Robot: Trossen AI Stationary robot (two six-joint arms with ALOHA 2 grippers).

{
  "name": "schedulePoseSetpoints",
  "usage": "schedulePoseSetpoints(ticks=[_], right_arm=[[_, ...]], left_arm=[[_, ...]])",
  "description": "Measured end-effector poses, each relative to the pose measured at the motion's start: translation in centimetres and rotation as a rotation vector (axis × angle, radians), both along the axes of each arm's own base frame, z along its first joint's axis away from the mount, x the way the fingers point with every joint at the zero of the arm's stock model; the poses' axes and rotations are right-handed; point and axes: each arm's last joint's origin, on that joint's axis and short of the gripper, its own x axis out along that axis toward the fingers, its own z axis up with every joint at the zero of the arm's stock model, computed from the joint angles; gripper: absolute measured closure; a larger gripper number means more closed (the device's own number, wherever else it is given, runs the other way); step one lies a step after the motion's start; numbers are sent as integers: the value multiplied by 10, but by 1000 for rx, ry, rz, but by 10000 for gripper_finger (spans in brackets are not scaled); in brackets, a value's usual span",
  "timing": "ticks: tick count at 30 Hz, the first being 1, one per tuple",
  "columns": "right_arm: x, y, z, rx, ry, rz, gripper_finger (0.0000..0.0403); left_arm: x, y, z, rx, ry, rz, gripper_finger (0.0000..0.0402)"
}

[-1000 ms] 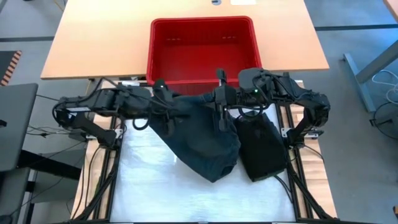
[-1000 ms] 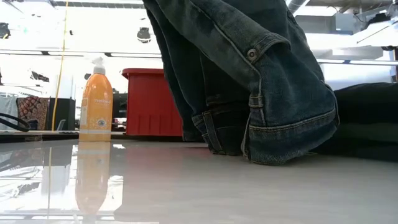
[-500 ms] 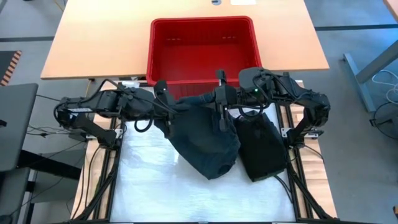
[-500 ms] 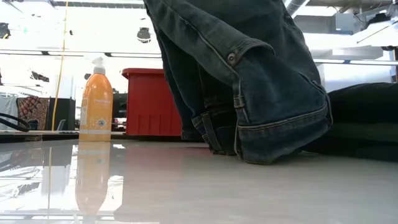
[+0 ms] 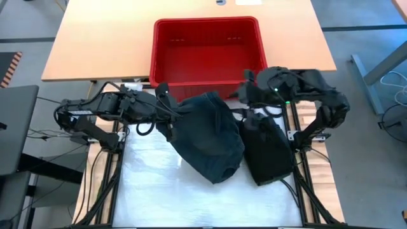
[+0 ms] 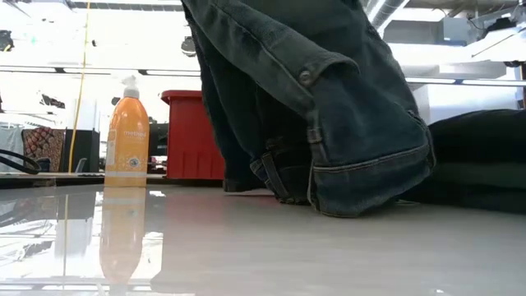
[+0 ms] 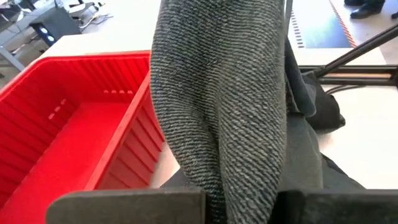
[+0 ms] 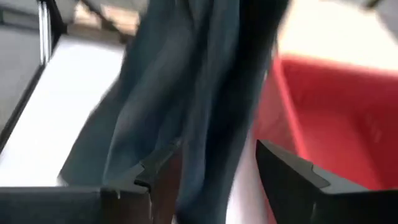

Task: Fold laundry
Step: Fold the dark blue jeans

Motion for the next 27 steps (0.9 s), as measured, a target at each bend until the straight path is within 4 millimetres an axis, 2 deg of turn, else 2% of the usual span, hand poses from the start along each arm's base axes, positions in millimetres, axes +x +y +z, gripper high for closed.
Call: schedulePoseSetpoints(ticks=[2,6,10,12,14,18,21,25,27], right_arm=[[-15,1,-5,47,90,-29,171],[-38,14,-16,55,243,-93,177],[-55,35,-25,44,246,-143,196],[-57,53,-38,39,238,-109,205],[-53,74,-62,-29,210,-91,212],[-46,114,-125,-310,68,-171,231],[-38,135,-171,-490,-32,-215,242],[-19,156,-216,-741,-44,-212,242],[-10,165,-227,-830,-37,-227,237]], left_arm=[[-3,0,1,-6,-4,5,394],[-12,2,5,-17,-13,27,394],[-18,3,7,-43,-29,51,394],[-18,3,7,-52,-30,56,394],[-18,2,6,-60,-25,54,394],[-18,2,7,-66,-31,49,394],[-18,2,7,-75,-34,51,394],[-18,2,7,-79,-34,49,394],[-18,2,7,-87,-36,50,394]])
